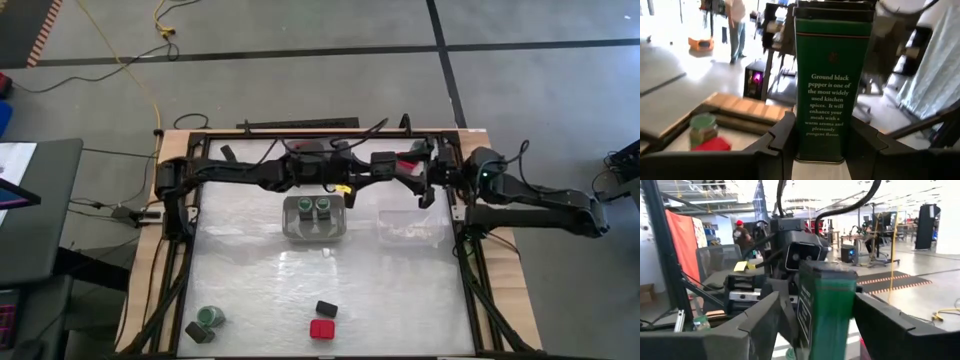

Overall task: Sort spices by type
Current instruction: Put the black spice can into the transparent bin

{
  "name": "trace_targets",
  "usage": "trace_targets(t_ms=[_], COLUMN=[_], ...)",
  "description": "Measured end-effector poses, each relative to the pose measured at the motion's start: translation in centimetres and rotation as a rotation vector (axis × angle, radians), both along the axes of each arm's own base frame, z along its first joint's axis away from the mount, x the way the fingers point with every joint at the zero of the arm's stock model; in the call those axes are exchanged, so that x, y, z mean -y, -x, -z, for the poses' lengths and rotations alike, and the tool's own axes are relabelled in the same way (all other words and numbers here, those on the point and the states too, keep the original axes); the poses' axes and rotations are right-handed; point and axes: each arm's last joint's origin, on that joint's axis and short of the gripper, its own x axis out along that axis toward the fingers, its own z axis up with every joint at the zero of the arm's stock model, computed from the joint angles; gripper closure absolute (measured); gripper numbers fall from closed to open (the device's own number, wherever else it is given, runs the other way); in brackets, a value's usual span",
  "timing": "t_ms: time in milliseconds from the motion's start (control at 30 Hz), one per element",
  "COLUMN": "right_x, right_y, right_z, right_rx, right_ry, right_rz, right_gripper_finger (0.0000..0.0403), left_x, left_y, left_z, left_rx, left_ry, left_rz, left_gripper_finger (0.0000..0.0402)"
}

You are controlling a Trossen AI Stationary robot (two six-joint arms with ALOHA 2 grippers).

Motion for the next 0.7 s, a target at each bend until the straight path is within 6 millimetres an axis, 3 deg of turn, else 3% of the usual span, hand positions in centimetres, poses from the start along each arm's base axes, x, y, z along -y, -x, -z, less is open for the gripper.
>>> trace_targets(t_ms=[200,367,567,700], right_x=[-0.4,-0.3,0.5,0.7], right_y=[1.6,1.6,-1.0,-3.9], right_z=[-0.3,-0.9,-3.3,-5.5], right_rx=[0.012,-0.02,-0.298,-0.454], right_ry=[-0.001,-0.056,-0.132,-0.047], right_rz=[0.006,0.042,0.066,0.039], right_gripper_finger=[0.0131,0.0133,0.0134,0.0134], left_x=[-0.5,-1.0,-1.1,-1.0], left_y=[1.9,3.6,4.7,4.8], left_z=[-0.8,-1.2,-1.0,-0.6], left_rx=[-0.162,-0.294,-0.414,-0.453], left_ry=[-0.112,-0.157,-0.21,-0.241], left_rz=[-0.01,-0.009,0.009,0.025], left_gripper_finger=[0.028,0.028,0.028,0.028])
